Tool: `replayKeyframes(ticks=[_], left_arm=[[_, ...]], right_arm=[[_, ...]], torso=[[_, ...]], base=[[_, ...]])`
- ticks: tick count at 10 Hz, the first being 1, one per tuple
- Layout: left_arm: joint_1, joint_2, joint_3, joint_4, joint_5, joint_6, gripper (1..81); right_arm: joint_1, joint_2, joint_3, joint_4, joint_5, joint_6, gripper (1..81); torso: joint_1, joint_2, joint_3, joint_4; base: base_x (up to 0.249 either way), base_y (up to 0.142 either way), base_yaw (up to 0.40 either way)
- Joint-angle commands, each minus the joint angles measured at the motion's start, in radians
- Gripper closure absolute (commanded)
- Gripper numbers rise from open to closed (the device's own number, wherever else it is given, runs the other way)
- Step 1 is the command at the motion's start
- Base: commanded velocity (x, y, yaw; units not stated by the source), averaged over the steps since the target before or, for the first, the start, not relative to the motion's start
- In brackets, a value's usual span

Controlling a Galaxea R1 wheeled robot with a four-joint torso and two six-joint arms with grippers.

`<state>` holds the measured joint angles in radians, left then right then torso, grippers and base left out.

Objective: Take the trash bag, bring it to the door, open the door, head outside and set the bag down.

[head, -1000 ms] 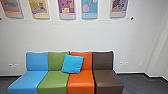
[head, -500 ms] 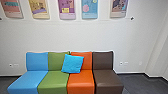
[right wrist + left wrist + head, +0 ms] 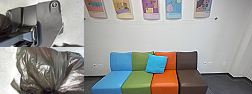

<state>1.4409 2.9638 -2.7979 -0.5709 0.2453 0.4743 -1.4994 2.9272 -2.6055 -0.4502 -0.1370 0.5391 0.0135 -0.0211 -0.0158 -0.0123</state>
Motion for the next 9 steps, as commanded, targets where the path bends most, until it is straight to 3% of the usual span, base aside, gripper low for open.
replayKeyframes(ticks=[1, 3, 9], left_arm=[[-0.052, -0.015, -0.006, 0.006, 0.088, 0.007, 81.1], [-0.052, -0.015, -0.003, 0.006, 0.088, 0.007, 81.1], [-0.052, -0.014, -0.002, 0.008, 0.088, 0.007, 81.1]], right_arm=[[0.046, -0.011, 0.001, -0.008, -0.049, -0.004, 1.0], [0.046, -0.012, 0.004, -0.008, -0.049, -0.004, 1.0], [0.044, -0.007, 0.009, -0.010, -0.049, -0.004, 1.0]], torso=[[0.000, 0.000, 0.000, 0.000], [0.000, 0.000, 0.000, 0.000], [0.000, 0.000, 0.000, 0.000]], base=[[0.000, 0.000, 0.000], [0.000, 0.000, -0.049], [0.000, 0.000, -0.194]])
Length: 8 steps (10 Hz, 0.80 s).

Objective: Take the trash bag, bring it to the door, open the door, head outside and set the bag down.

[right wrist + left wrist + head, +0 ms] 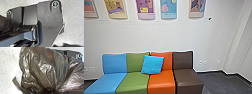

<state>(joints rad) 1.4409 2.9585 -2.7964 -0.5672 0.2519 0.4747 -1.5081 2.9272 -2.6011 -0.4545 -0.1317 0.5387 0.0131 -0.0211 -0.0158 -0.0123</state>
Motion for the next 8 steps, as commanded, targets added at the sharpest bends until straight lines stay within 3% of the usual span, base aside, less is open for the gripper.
replayKeyframes(ticks=[1, 8], left_arm=[[-0.052, -0.007, -0.003, 0.004, 0.081, 0.007, 81.1], [-0.052, -0.001, -0.002, 0.010, 0.081, 0.009, 81.1]], right_arm=[[0.053, -0.007, 0.004, -0.006, -0.054, -0.005, 1.0], [0.054, 0.003, -0.007, -0.007, -0.054, -0.003, 1.0]], torso=[[0.000, 0.000, 0.000, 0.000], [0.000, 0.000, 0.000, 0.000]], base=[[0.000, 0.000, -0.205], [0.000, 0.000, -0.237]])
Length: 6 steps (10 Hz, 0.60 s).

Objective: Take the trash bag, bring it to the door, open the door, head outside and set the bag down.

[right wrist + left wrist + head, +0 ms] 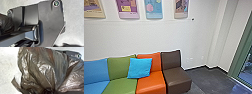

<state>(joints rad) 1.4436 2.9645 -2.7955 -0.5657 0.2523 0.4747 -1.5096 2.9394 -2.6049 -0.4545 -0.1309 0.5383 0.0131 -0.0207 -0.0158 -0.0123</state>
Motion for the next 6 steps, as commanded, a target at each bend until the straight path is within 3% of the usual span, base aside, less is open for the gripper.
replayKeyframes(ticks=[1, 6], left_arm=[[-0.053, -0.005, -0.004, 0.009, 0.081, 0.009, 81.1], [-0.055, 0.001, -0.002, 0.014, 0.077, 0.010, 81.1]], right_arm=[[0.054, -0.007, -0.003, -0.007, -0.055, -0.003, 1.0], [0.054, 0.025, -0.059, -0.007, -0.059, -0.003, 1.0]], torso=[[0.000, 0.000, 0.000, 0.000], [0.000, 0.000, 0.000, 0.000]], base=[[0.000, 0.000, -0.245], [0.000, 0.000, -0.246]])
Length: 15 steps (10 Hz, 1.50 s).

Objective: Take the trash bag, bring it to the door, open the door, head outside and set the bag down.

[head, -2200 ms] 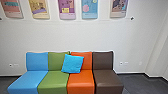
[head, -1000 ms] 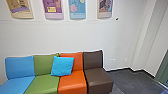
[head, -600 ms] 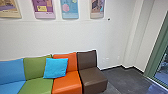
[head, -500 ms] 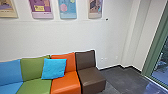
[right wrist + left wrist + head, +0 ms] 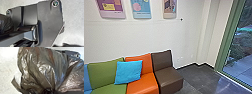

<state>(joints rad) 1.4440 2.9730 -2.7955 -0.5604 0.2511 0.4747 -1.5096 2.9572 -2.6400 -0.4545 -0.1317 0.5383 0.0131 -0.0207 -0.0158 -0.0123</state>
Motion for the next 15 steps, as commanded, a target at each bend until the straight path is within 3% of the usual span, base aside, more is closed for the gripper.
replayKeyframes(ticks=[1, 15], left_arm=[[-0.055, -0.006, -0.002, 0.011, 0.077, 0.010, 81.1], [-0.055, 0.003, -0.002, 0.017, 0.074, 0.010, 81.1]], right_arm=[[0.054, 0.012, -0.034, -0.007, -0.059, -0.003, 1.0], [0.053, 0.016, -0.038, -0.010, -0.057, -0.003, 1.0]], torso=[[0.000, 0.000, 0.000, 0.000], [0.000, 0.000, 0.000, 0.000]], base=[[0.000, 0.000, -0.247], [0.000, 0.000, -0.253]])
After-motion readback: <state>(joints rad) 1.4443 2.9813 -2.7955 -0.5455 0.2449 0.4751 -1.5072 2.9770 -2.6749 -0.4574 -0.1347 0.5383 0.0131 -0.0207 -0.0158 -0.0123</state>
